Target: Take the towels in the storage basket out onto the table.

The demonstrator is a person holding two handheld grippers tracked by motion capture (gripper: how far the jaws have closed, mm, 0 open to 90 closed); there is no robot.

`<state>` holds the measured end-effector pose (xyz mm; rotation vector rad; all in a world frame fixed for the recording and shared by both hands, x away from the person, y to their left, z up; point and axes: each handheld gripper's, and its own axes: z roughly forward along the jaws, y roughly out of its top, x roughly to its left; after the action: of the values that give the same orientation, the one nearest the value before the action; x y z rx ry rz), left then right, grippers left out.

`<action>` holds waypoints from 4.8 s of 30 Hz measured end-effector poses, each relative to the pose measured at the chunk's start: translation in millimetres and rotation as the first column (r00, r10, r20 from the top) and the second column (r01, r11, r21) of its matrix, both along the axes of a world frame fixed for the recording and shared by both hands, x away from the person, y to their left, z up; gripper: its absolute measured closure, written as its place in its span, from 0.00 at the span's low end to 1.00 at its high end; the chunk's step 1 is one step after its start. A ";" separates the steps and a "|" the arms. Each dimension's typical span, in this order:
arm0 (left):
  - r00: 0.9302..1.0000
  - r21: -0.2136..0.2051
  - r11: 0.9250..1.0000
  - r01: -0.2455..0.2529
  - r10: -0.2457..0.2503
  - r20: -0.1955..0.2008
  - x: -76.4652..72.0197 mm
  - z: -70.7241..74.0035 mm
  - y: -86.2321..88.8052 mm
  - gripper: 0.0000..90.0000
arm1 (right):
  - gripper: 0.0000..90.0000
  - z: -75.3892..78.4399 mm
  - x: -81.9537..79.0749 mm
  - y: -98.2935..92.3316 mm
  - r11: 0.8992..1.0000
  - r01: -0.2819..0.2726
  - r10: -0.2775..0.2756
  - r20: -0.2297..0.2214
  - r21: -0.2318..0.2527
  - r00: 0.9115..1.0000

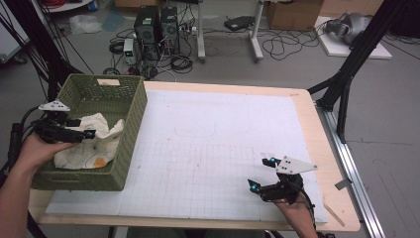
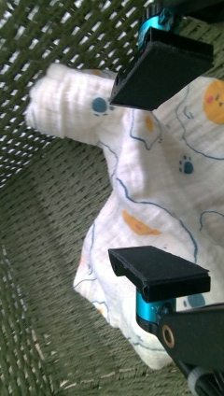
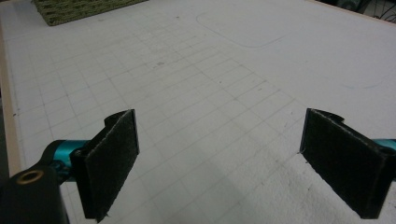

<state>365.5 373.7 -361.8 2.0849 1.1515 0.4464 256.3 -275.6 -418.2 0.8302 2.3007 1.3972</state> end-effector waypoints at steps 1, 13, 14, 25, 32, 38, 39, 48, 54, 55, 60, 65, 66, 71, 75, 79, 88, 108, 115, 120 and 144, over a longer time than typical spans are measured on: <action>1.000 0.007 1.000 0.004 -0.003 -0.005 0.2 -0.9 0.1 0.25 | 0.12 0.0 0.1 0.0 1.000 0.000 0.000 -0.001 0.002 1.000; 0.998 0.086 0.996 0.002 0.003 -0.056 3.8 -8.8 -0.2 0.30 | 0.12 -0.6 0.2 1.3 1.000 -0.013 0.013 -0.005 -0.005 1.000; 0.998 0.091 0.996 -0.004 0.010 -0.066 4.2 -9.6 -0.5 0.30 | 0.12 -0.6 0.2 1.3 1.000 -0.013 0.013 -0.005 -0.005 1.000; 0.992 0.116 0.993 -0.034 0.048 -0.118 7.9 -13.3 2.8 0.54 | 0.12 -1.6 0.6 3.5 1.000 -0.023 0.023 -0.012 -0.010 1.000; 0.986 0.134 0.991 -0.021 0.043 -0.161 10.0 -15.4 1.4 0.79 | 0.12 -1.7 0.7 4.2 1.000 -0.025 0.025 -0.012 -0.008 1.000; 0.985 0.128 0.992 0.011 0.011 -0.173 8.4 -15.1 0.0 0.96 | 0.12 -1.8 0.7 4.5 1.000 -0.029 0.029 -0.016 -0.005 0.999; 0.985 0.122 0.992 0.017 0.005 -0.172 8.1 -14.5 -0.3 0.96 | 0.12 -1.7 0.6 4.5 1.000 -0.029 0.029 -0.016 -0.006 0.999; 0.994 0.049 0.999 0.012 -0.006 -0.112 2.0 -2.9 0.5 0.97 | 0.12 -0.4 0.6 2.5 1.000 -0.023 0.023 -0.010 -0.001 1.000; 0.999 0.007 1.000 0.004 -0.004 -0.050 -3.5 5.6 0.7 0.97 | 0.12 0.7 0.3 1.2 1.000 -0.023 0.023 -0.003 0.002 1.000; 0.999 -0.003 1.000 0.001 -0.001 -0.039 -4.6 6.7 0.7 0.97 | 0.12 0.7 0.3 1.2 1.000 -0.023 0.023 -0.003 0.002 1.000; 1.000 -0.030 1.000 -0.008 0.008 0.007 -9.4 12.5 2.3 0.97 | 0.12 1.6 0.1 0.3 1.000 -0.020 0.020 -0.001 0.011 1.000; 0.998 -0.050 0.999 -0.017 0.020 0.060 -15.3 21.6 4.5 0.97 | 0.12 2.6 -0.1 -0.5 1.000 -0.016 0.016 0.007 0.016 1.000; 0.997 -0.058 0.998 -0.018 0.022 0.069 -16.4 23.1 4.9 0.97 | 0.12 2.6 -0.1 -0.5 1.000 -0.016 0.016 0.007 0.016 1.000; 0.994 -0.091 0.996 -0.024 0.034 0.104 -21.7 27.4 7.4 0.97 | 0.12 3.4 -0.2 -0.8 1.000 -0.015 0.015 0.007 0.019 1.000; 0.992 -0.111 0.993 -0.033 0.046 0.116 -25.1 28.2 9.5 0.97 | 0.12 3.5 0.4 -1.5 1.000 -0.012 0.011 0.010 0.019 1.000; 0.989 -0.140 0.989 -0.041 0.060 0.135 -29.0 30.5 12.4 0.97 | 0.12 3.4 0.5 -1.3 1.000 -0.008 0.008 0.007 0.021 1.000; 0.982 -0.186 0.981 -0.052 0.084 0.169 -35.2 36.8 17.5 0.97 | 0.12 3.3 1.2 -0.8 1.000 -0.013 0.013 0.009 0.020 1.000; 0.969 -0.274 0.960 -0.051 0.114 0.221 -40.0 51.0 21.6 0.97 | 0.12 3.4 1.3 -1.1 1.000 -0.015 0.015 0.014 0.019 1.000; 0.967 -0.292 0.955 -0.046 0.116 0.227 -40.6 53.0 21.7 0.97 | 0.12 3.1 1.2 -0.7 1.000 -0.018 0.018 0.010 0.019 1.000; 0.965 -0.315 0.948 -0.039 0.118 0.235 -41.4 55.1 22.2 0.97 | 0.12 3.2 1.4 -1.0 1.000 -0.018 0.018 0.012 0.019 1.000; 0.943 -0.359 0.933 0.004 0.116 0.311 -47.7 78.6 20.8 0.97 | 0.12 3.5 1.6 -0.8 1.000 -0.020 0.019 0.014 0.022 1.000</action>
<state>317.8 394.5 -283.2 1.5967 1.0094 0.5453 257.9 -276.4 -414.7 0.8039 2.2932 1.4341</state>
